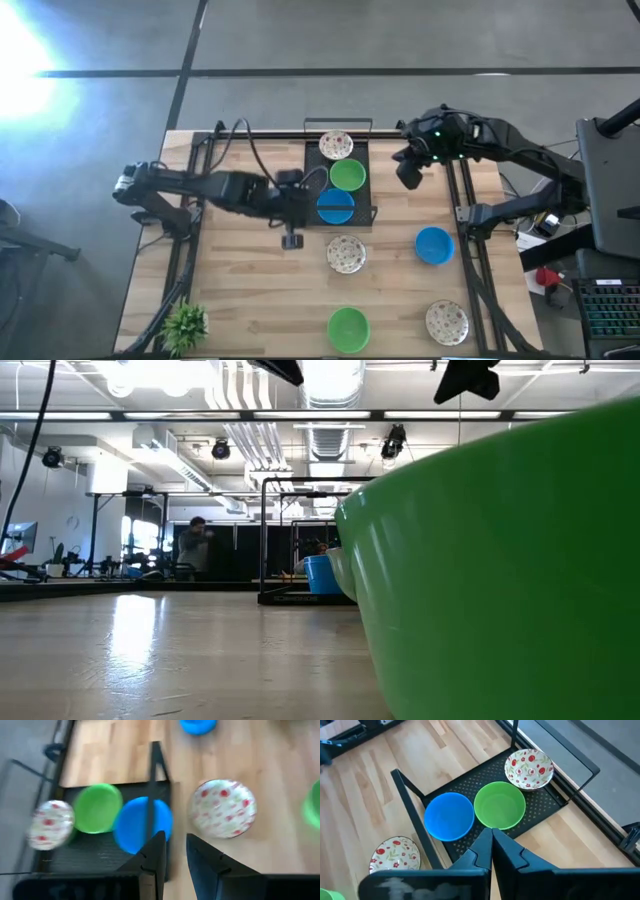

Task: Pick & Place Mini bowls
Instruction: Stack the top white bowl on the white bowl on the shelf

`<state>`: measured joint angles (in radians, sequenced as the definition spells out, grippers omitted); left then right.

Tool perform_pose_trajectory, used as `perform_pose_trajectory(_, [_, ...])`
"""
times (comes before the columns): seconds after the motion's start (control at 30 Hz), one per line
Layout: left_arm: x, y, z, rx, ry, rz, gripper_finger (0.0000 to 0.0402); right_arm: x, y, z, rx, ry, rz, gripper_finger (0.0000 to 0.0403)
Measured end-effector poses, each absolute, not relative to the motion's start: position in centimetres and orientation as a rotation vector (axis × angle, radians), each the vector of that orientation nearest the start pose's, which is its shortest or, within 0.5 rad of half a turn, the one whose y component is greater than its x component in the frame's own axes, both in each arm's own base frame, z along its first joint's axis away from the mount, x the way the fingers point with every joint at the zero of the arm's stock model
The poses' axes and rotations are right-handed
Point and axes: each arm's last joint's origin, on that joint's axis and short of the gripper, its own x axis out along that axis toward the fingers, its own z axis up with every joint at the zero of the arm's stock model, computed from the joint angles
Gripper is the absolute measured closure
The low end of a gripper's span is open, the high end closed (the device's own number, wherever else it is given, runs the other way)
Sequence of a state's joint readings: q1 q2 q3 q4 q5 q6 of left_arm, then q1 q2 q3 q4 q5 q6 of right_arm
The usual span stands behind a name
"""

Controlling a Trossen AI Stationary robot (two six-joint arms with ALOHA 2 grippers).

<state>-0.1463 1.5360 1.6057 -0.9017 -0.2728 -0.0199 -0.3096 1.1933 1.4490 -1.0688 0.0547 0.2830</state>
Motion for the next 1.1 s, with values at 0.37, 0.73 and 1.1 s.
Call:
perform_pose_trajectory(0.37, [32.5,-6.3,30.7,-0.403,0.736,0.245,0.0323,18.7,-6.1,40.6,0.272,0.736,-0.402,0.0394])
perform_pose_trajectory(0.73, [32.2,-7.1,25.1,-0.782,0.701,0.379,0.0325,18.5,-5.8,40.8,0.179,0.751,-0.288,0.0394])
perform_pose_trajectory(1.1, [32.9,-6.9,22.3,-1.124,0.68,0.573,0.0326,18.5,-5.8,40.8,0.176,0.751,-0.285,0.0394])
